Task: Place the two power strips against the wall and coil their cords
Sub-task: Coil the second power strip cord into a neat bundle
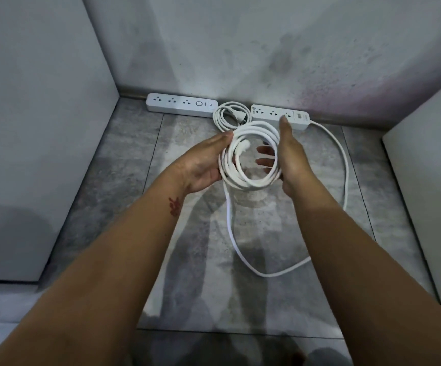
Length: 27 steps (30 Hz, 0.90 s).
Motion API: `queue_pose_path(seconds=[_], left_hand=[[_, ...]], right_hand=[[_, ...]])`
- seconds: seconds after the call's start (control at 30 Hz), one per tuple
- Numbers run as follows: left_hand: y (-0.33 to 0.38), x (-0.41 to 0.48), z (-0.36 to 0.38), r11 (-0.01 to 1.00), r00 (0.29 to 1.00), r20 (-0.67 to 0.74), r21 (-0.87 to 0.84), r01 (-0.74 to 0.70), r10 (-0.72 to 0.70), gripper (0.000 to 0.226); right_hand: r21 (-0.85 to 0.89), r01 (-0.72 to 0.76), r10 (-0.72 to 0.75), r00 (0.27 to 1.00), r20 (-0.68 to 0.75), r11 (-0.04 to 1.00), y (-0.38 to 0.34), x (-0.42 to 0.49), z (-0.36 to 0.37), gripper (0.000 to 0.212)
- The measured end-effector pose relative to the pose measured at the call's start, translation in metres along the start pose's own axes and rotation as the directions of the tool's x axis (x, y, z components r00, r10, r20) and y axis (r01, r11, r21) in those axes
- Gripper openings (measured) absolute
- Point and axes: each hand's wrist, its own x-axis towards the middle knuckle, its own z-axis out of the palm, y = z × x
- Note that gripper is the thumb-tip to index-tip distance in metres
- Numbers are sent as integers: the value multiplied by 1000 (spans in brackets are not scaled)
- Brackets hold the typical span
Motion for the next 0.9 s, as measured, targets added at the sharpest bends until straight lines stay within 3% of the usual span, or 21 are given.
queue_pose_path(seconds=[0.17,0.3,0.47,0.63,0.73,0.9], left_hand=[[6,-5,-4,998,994,109,59,14,-21,35],[8,-6,-4,993,988,145,116,28,-44,30],[2,-1,-3,988,995,90,154,25,-39,31],[1,1,1,988,996,-33,126,86,-82,40],[-1,2,-3,991,993,-24,53,120,-118,51],[-2,-3,-4,986,987,42,-51,158,-156,60]], right_hand=[[-80,-21,47,938,342,997,-16,-6,-12,53],[-37,-31,44,906,420,999,-13,-8,-12,39],[26,28,-34,960,277,999,-6,-5,-6,33],[56,210,-214,974,79,976,-2,1,2,27],[69,283,-282,959,-33,956,-1,2,5,32],[182,289,-244,941,-233,940,4,-1,11,31]])
